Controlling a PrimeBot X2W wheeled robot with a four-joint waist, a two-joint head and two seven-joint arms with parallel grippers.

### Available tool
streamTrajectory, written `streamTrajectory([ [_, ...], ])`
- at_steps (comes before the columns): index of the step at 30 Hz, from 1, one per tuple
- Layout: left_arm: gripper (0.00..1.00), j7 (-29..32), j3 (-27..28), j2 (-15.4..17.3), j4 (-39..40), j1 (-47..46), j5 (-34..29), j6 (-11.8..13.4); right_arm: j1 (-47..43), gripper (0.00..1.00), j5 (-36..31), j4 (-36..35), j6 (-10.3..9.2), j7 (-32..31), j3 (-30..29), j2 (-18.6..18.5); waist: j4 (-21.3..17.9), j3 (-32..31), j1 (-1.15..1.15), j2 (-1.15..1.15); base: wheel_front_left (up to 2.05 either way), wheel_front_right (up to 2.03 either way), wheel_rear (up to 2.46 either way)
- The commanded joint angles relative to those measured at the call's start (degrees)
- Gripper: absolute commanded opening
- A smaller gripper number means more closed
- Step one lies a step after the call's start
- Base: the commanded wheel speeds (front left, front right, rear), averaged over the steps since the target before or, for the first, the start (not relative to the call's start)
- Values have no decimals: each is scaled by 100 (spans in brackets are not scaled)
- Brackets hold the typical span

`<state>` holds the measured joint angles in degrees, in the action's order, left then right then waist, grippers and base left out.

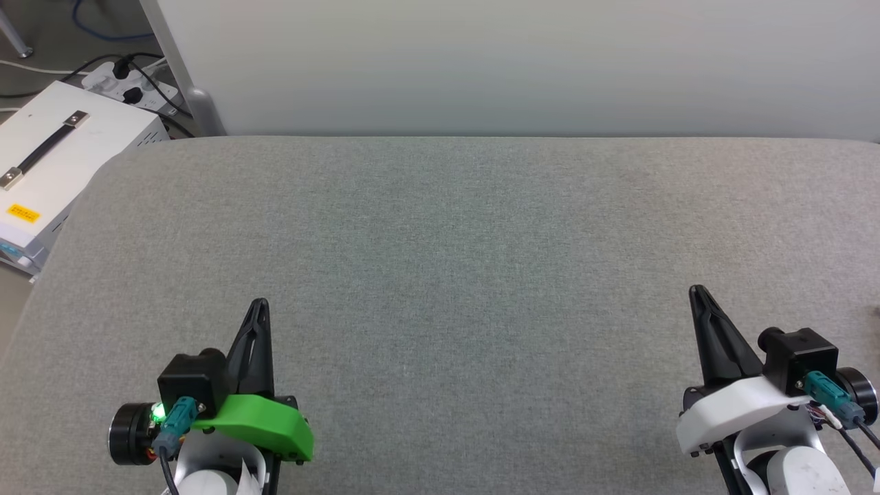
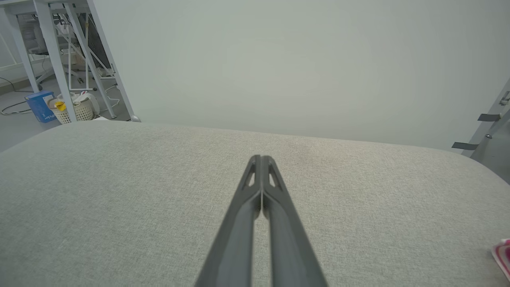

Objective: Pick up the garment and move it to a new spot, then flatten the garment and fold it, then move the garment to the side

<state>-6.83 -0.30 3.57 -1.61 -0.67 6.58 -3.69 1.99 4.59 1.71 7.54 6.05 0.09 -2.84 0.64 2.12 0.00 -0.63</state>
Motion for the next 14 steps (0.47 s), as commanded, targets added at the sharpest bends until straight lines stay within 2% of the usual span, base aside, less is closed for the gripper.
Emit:
streamTrajectory([
  [1, 0, 44, 7, -33, 22, 37, -58, 48, -91, 0, -84, -37, -3, -44, -4, -5, -2, -6, 0, 35, 0, 0, 0],
  [14, 0, 191, 13, -41, 54, 44, -196, 122, -116, 0, -171, -68, -4, -173, -5, -4, -16, -54, 0, 42, 0, 0, 0],
])
